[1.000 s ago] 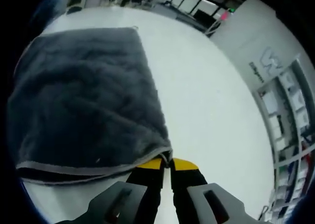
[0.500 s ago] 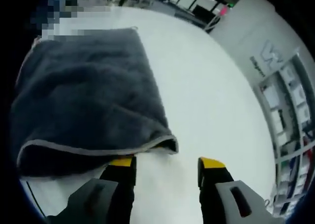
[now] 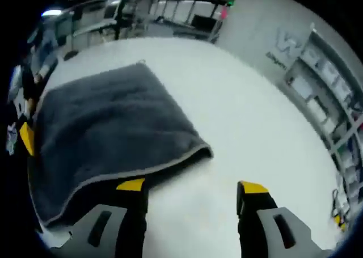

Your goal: Open the folded towel by lifting each exposed corner and separating the folded layers until the towel lies flat within the target outline without major curled edges

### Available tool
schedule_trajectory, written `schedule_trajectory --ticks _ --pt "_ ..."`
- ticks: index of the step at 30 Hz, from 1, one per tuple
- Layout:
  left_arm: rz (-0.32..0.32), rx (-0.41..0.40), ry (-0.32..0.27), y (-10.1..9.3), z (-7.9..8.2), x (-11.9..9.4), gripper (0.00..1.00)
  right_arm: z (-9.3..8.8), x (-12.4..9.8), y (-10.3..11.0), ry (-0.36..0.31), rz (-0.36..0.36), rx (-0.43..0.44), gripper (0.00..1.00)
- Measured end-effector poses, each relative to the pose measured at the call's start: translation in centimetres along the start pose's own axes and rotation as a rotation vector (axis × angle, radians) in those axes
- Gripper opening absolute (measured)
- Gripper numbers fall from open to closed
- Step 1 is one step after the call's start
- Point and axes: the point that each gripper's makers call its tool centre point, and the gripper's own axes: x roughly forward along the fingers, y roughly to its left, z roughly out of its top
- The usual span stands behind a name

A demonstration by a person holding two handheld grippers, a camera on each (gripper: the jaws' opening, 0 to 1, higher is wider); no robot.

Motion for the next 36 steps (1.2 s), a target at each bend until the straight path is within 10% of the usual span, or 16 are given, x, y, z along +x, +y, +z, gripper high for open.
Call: schedule_trajectory --ticks 14,23,32,36 --pt "0.342 0.075 -0.166 8.7 3.4 -13.1 1.0 -0.5 -11.4 3.6 -0.291 -0.154 0.119 0.66" --pt "0.479 0.132 -0.225 10.3 4.9 -19.4 1.0 0.0 -17.7 5.5 -0.469 -0.232 0.165 0.67" --pt "0.628 0.093 -0.266 12.5 5.1 -25.9 1.0 -0.5 -21.3 6.1 -0.584 -0.347 0.294 1.0" --pt "0.675 0.08 -0.281 13.2 4.9 -28.4 1.0 -2.0 -22.6 6.9 -0.58 -0.368 0.314 1.0"
